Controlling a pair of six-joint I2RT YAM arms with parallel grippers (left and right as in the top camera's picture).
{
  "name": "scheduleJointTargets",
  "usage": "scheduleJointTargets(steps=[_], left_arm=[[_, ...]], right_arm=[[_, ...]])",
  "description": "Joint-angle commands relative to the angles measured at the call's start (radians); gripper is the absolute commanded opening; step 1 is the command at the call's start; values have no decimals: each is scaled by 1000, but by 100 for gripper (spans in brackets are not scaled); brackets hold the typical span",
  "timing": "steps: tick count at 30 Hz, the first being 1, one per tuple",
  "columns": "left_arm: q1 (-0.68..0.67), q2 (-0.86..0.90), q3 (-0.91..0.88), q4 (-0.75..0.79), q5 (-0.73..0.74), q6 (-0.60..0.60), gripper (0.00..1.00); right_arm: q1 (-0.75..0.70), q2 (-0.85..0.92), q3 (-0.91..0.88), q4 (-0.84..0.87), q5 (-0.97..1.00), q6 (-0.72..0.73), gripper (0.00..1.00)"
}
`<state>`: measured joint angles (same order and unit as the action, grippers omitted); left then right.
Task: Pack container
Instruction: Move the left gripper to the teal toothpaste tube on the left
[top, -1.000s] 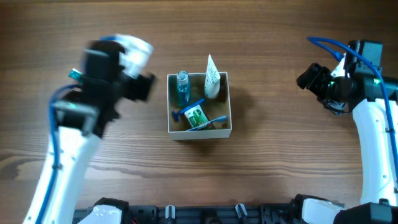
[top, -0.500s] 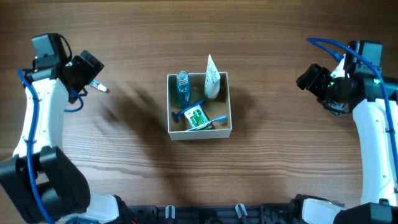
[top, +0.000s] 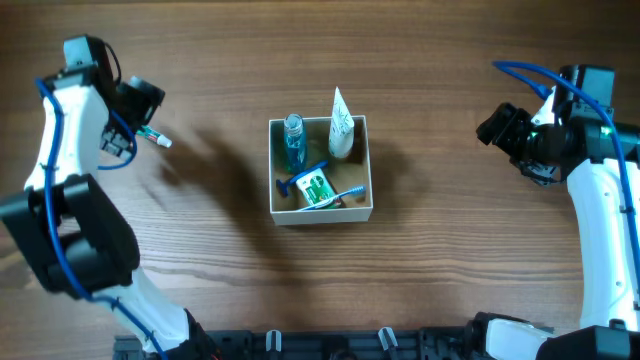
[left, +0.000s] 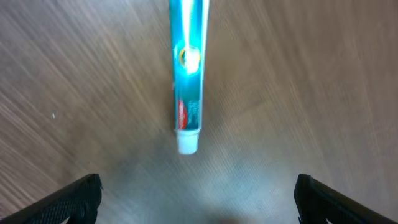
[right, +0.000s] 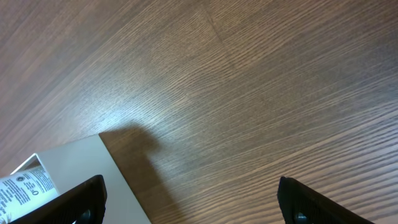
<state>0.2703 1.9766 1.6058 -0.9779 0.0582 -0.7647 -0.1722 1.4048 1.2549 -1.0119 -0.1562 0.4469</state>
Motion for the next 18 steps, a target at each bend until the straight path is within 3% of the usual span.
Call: scheduleJointTargets(steps=[1, 11, 18], left_arm=[[5, 84, 169, -82, -35, -53, 99], [8, 233, 195, -105, -43, -80, 99], [8, 262, 195, -101, -158, -78, 99]], right_arm=[[-3, -11, -6, -4, 9, -10, 89], [-3, -11, -6, -8, 5, -10, 89], [-3, -11, -6, -11, 6, -10, 89]])
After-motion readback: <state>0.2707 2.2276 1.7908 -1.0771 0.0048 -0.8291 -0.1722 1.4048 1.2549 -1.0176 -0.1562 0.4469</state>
